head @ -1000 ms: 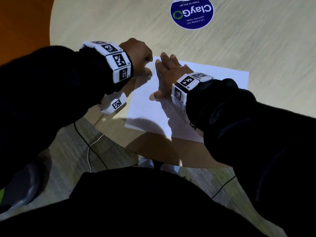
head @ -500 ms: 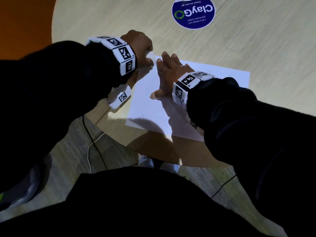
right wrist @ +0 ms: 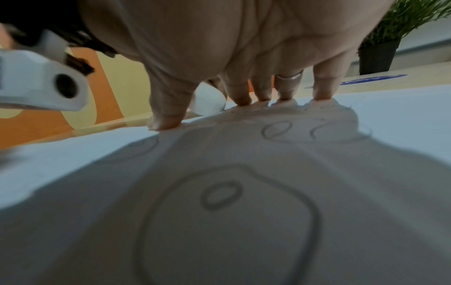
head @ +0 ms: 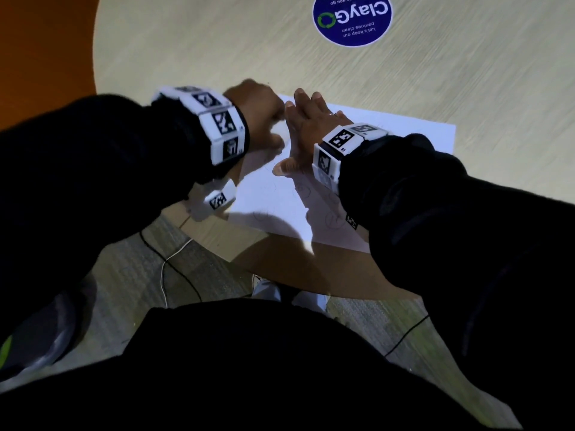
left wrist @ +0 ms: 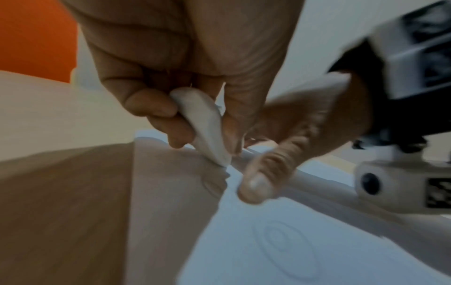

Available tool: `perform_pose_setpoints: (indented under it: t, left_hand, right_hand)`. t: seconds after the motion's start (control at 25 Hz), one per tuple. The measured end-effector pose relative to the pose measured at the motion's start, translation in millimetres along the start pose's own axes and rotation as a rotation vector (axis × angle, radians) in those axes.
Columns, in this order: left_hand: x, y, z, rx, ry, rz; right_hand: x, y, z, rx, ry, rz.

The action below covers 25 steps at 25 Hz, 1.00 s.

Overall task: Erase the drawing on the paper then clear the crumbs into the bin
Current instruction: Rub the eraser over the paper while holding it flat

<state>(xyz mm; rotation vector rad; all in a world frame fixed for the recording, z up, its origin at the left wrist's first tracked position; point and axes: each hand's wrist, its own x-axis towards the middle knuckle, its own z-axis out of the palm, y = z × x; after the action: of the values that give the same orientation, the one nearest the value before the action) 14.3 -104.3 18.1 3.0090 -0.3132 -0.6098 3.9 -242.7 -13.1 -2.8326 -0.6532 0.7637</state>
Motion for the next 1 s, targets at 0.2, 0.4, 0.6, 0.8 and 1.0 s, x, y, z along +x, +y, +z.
perform_pose_setpoints:
  t: [0.2, 0.4, 0.6, 0.8, 1.0]
  left_hand:
    - [3, -2, -7, -0.060, 0.049, -0.069]
    - [-7, 1, 5, -0.047, -0.005, -0.019]
    - [-1, -4, -6, -0.056, 0.038, -0.058]
    - [1, -3, -5, -0.046, 0.024, -0.046]
    - [1, -1, 0, -0.020, 0.003, -0.019]
  right_hand:
    - [5, 1, 2, -0.028, 0.036, -0.014]
    - [7, 2, 4, -0.027, 0.028, 0.007]
    - [4, 0, 4, -0.027, 0.032, -0.006]
    - [4, 0, 1, -0.023, 0.005, -0.001]
    - [5, 1, -1, -0.020, -0.010, 0.009]
